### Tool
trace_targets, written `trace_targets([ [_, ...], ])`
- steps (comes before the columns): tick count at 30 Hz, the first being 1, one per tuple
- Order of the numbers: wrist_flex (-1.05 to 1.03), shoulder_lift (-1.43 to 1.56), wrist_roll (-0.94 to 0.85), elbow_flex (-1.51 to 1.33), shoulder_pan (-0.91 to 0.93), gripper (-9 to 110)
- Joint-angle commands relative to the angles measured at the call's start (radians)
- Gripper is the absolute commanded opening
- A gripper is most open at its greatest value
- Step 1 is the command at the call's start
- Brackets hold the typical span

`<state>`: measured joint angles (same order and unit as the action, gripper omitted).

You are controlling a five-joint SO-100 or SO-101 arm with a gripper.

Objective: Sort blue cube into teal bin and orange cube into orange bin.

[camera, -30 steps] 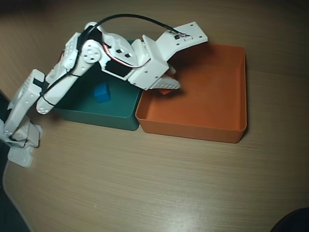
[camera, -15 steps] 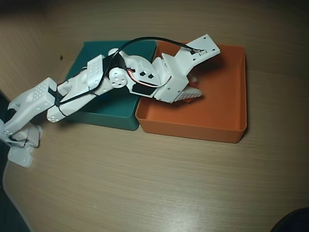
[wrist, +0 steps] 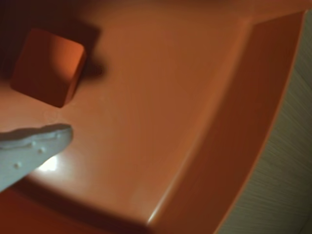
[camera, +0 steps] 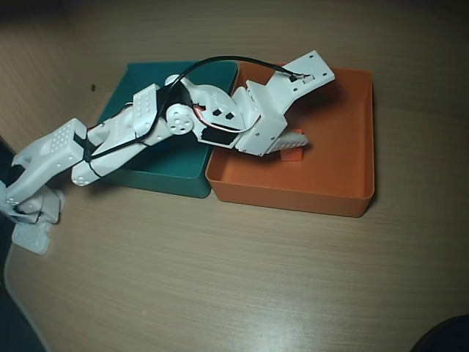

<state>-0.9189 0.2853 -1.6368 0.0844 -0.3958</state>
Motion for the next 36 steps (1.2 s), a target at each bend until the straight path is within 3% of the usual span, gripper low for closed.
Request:
trace_targets([
  [1,0.014,0.048,0.009,0.091,0.011,46],
  [7,0.011,0.058,0.009,0.094,0.012,37],
  [19,0.009,0.147,0.264,0.089,0.009,-7],
  [36,0.006,0.227,0.273,0.034,0.014,-4],
])
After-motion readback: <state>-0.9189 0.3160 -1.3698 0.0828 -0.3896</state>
